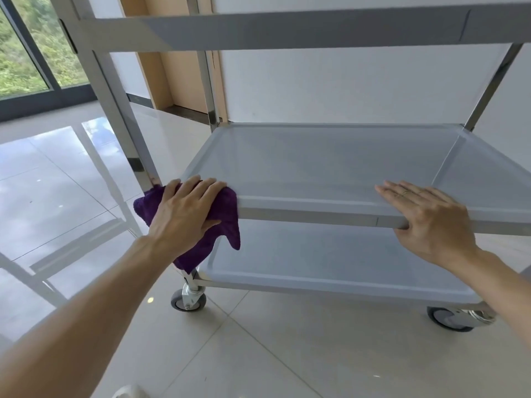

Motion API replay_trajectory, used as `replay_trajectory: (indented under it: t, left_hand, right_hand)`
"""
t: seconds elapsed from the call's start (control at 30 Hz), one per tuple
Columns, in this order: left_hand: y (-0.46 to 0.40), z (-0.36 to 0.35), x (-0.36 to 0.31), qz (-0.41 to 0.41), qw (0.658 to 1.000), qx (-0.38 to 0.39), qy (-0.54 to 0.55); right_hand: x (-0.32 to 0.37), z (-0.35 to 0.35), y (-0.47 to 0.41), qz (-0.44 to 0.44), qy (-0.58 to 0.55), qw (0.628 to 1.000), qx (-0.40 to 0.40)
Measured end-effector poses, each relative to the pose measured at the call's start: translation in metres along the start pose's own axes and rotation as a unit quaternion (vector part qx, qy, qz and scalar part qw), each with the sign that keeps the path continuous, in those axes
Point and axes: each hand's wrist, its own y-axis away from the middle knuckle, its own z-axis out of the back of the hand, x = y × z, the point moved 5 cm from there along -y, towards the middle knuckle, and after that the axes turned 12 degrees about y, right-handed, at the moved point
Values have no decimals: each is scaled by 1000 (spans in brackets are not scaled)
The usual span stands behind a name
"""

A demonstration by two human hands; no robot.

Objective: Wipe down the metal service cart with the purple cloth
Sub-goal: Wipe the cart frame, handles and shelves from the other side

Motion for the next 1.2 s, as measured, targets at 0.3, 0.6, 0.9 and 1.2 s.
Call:
replay_trajectory:
  t: [0.3, 0.6, 0.9, 1.2]
  left_hand:
    - [2, -11, 1, -20, 990, -138, -9]
    - [3, -22, 11, -58, 980, -193, -7]
    - [5, -25, 19, -118, 968, -223, -8]
    - [5, -25, 20, -151, 960, -233, -30]
  right_hand:
    - [4, 8, -4, -25, 15, 1000, 5]
    - [68, 11, -32, -27, 50, 997, 51]
    - [184, 9, -60, 26, 70, 997, -8]
    - [213, 9, -65, -1, 156, 988, 22]
